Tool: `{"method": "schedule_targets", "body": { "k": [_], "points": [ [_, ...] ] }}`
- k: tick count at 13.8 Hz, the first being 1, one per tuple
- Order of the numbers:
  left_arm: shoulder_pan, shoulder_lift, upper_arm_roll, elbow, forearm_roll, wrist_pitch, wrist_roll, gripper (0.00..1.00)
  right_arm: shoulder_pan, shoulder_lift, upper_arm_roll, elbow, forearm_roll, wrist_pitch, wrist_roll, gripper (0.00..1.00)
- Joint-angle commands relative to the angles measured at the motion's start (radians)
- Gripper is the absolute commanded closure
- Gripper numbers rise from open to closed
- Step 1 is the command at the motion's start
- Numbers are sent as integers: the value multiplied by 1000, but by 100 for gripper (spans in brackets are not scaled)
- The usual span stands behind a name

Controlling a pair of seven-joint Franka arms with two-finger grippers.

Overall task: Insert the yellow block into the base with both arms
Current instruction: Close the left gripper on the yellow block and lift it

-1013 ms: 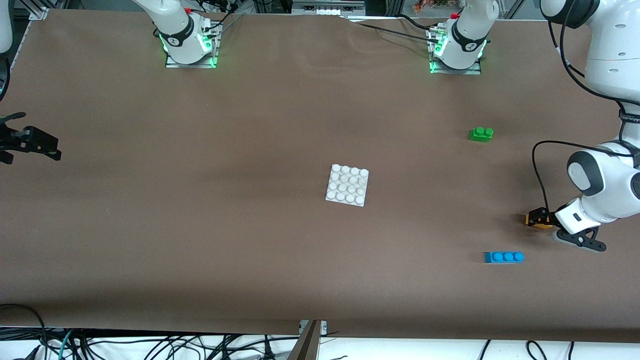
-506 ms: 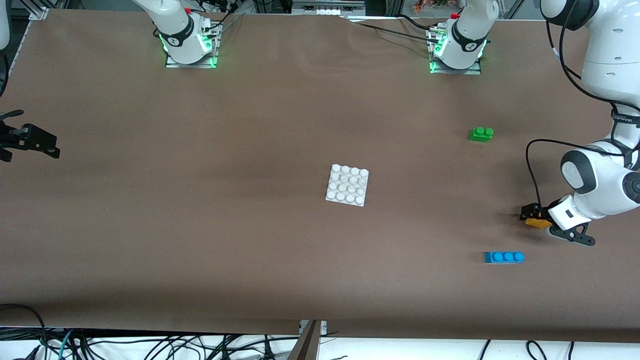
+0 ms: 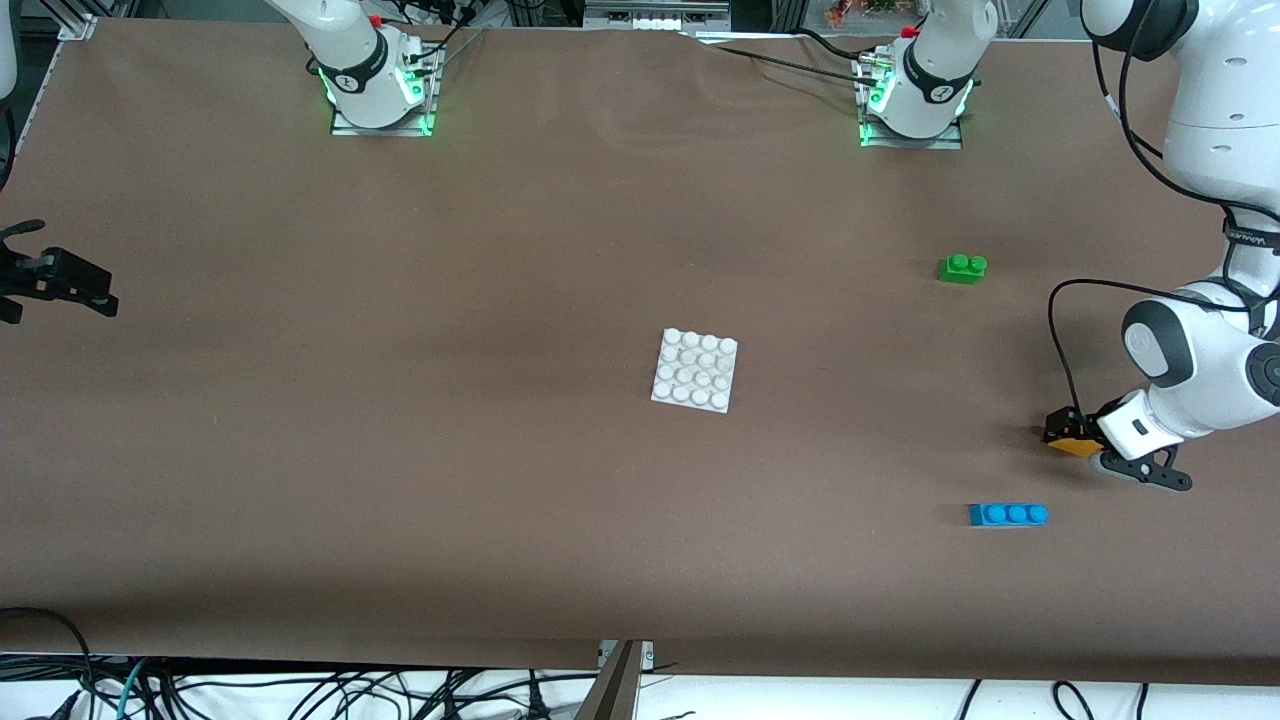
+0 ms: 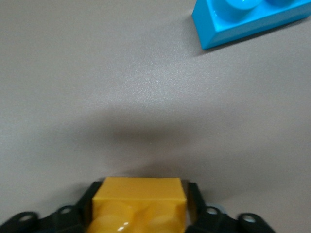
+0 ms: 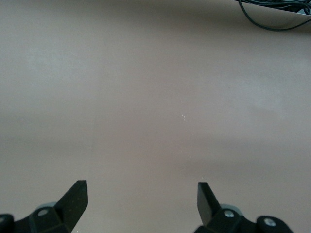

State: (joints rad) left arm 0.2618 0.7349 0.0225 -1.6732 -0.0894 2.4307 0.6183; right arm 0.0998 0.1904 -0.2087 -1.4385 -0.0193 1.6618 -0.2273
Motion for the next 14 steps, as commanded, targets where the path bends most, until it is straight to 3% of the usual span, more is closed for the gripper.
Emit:
{"method": "schedule_targets", "body": {
  "k": [1,6,14],
  "points": [
    [-4,-9,2,-3,-30,-5,35,62,-9,-17,11,-16,-13,-2,-9,0],
    [-39,-70,-1,15,-27,-100,12,61,-9,-17,11,-16,-11,-2,-9,0],
    [-243,-218,-7,62,-18,-464,-392,61,-11,-17,11,-16,-11,3,-9,0]
  ]
}}
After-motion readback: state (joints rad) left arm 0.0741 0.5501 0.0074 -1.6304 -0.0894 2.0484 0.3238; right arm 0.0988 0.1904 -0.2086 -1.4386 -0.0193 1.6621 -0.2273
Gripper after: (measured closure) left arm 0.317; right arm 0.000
